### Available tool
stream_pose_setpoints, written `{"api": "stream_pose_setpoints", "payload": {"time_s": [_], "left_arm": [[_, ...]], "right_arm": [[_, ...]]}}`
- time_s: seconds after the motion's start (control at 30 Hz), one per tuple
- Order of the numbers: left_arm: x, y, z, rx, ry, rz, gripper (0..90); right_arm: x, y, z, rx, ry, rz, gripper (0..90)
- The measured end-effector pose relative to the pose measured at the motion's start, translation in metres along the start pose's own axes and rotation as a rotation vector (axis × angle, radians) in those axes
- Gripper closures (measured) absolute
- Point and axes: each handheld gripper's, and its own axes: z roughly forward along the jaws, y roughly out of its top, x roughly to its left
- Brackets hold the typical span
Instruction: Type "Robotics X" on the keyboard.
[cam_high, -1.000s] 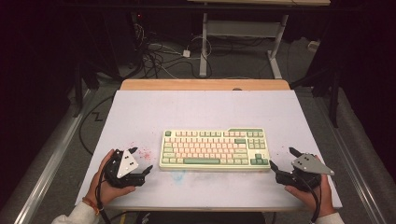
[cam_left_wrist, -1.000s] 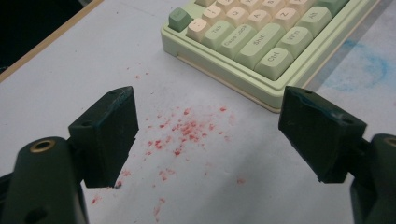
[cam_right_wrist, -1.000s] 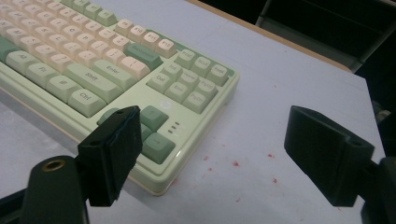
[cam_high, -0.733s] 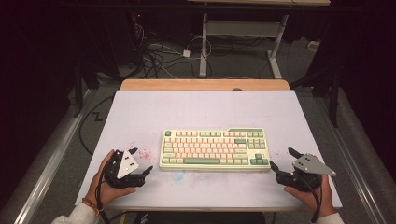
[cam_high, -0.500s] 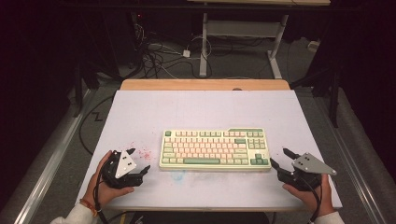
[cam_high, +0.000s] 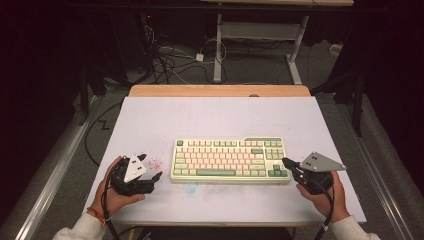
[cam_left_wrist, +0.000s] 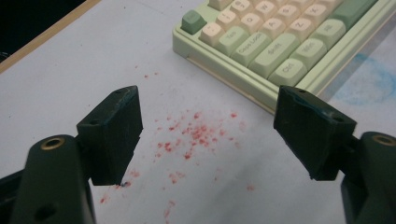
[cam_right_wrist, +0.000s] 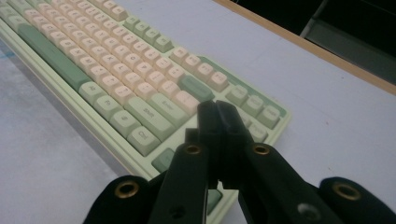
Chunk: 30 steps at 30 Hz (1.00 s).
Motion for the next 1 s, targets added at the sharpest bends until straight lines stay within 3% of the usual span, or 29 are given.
{"api": "stream_pose_setpoints", "payload": {"time_s": [0.3,0.57,0.77,0.9,1.0], "left_arm": [[0.001,0.013,0.003,-0.017,-0.032,-0.001,23.7],[-0.001,0.019,0.005,-0.021,-0.037,0.010,24.7],[-0.001,0.021,0.007,-0.018,-0.043,0.007,26.8],[-0.002,0.024,0.008,-0.014,-0.045,0.008,35.2],[0.000,0.026,0.008,-0.020,-0.071,-0.003,41.7]], "right_arm": [[0.011,0.020,0.030,0.054,0.089,-0.037,90.0],[0.019,0.018,0.061,0.128,0.120,-0.067,90.0],[0.020,0.014,0.067,0.150,0.128,-0.064,90.0],[0.022,0.011,0.070,0.163,0.131,-0.068,90.0],[0.022,0.010,0.071,0.164,0.130,-0.070,90.0]]}}
